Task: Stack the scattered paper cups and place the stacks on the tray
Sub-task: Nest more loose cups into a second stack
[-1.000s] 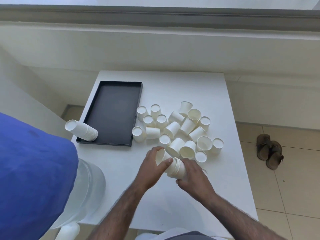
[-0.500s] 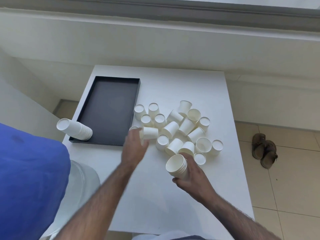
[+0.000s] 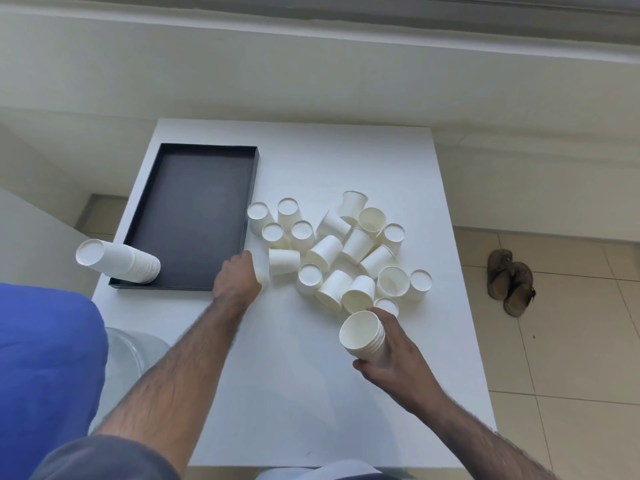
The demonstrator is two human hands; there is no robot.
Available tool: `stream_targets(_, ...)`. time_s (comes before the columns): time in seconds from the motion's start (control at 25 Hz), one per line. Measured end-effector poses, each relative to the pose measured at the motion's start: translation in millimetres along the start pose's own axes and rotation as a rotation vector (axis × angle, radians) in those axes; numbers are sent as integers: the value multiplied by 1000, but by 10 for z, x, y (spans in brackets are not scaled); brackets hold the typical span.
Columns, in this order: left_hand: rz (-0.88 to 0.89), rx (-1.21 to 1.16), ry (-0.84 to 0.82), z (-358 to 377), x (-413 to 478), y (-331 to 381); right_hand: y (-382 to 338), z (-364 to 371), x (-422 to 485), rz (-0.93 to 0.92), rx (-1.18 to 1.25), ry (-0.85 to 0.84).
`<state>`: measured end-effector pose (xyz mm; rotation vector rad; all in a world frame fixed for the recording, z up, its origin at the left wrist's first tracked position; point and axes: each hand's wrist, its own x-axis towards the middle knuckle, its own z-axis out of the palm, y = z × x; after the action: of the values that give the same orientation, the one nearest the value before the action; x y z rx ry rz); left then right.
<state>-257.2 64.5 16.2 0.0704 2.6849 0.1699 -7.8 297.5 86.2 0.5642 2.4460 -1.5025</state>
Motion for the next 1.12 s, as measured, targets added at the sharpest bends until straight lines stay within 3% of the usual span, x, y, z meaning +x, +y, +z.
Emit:
stream_targets(0.08,-99,-211,-6,-75,-209,-66,-16,33,-1,-15,19,-14)
stream_targets(0.16,-172,-595,-53,-154,-485,-146,-70,98,4,-25,48,-31)
stream_targets(0.28,-178,-1213,-256,-203,-1006,-133,-256,209,0,-81,169,-57)
stream_targets(0.36,-131,-1369,-384,-212,-1305,-70,-405,273,12,-157,248,-40)
stream_targets(0.48,-10,-1359,-481,-254,-1602,-23,-587,317,14,-225,310,2)
stream_targets(0.64,192,-923,-462,-355,-1759,-30,-683,266,-46,-267,324,-13)
stream_targets(0.72,241,-830,-420,-406,-1820,17,-702,222,-71,-288,298,-70)
stream_targets(0.84,355,-828,-366,-416,-1862,160,-749,187,-107,-310,265,-170)
stream_targets(0.96,353,-801,-252,-387,-1850,235,-808,169,-157,-333,296,-133)
stream_targets(1.04,245,-933,-168,-340,-1836,186,-795,133,-168,-327,309,-55)
stream_targets(1.12,165,-1235,-93,-287,-1831,128,-727,93,-170,-297,230,18)
